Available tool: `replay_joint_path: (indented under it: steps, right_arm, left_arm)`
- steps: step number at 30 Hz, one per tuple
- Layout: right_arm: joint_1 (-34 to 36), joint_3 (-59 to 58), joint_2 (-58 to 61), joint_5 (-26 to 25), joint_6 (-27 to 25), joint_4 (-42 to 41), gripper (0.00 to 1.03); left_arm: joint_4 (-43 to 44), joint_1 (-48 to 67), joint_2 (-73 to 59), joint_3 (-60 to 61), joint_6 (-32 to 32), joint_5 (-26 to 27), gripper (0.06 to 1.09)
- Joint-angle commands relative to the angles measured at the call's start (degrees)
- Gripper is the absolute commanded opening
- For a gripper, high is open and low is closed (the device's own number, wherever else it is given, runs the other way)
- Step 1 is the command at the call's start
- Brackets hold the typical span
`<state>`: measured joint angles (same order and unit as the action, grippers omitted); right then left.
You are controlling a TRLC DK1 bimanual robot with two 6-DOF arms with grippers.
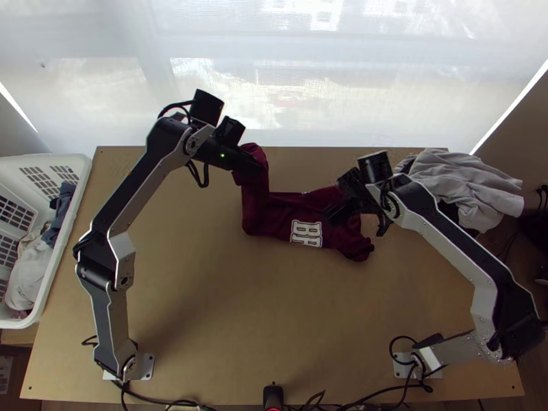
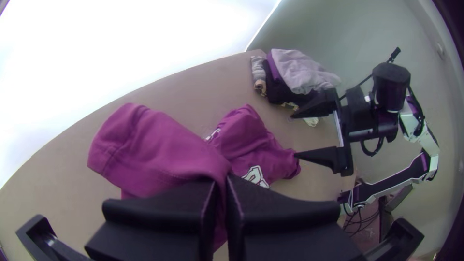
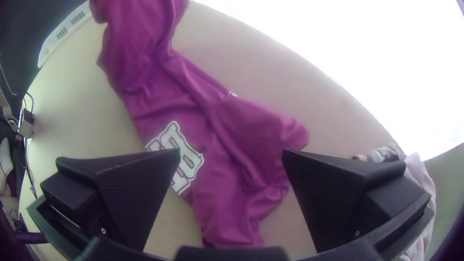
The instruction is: Fold the t-shirt
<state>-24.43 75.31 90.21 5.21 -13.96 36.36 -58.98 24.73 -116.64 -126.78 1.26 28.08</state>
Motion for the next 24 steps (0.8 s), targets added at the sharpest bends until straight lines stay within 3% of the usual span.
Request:
replay_joint_path:
  steps: [1,10,24]
  right_arm:
    - [4.65,1.77,-6.37,0.15,-0.63,3.63,0.98]
    - [14.32,1.6,-11.03,0.15,-1.95,5.04,0.98]
    - [15.72,-0.43,-13.84,0.15,-0.37,4.95,0.98]
  left_arm:
    - [2.91,4.54,-2.19,-1.63,-0.47,0.49,0.09]
    - [9.5,10.34,-4.39,-1.71,-1.78,2.16,0.09]
    - [18.64,15.96,-10.45,-2.51,-4.86,2.42,0.09]
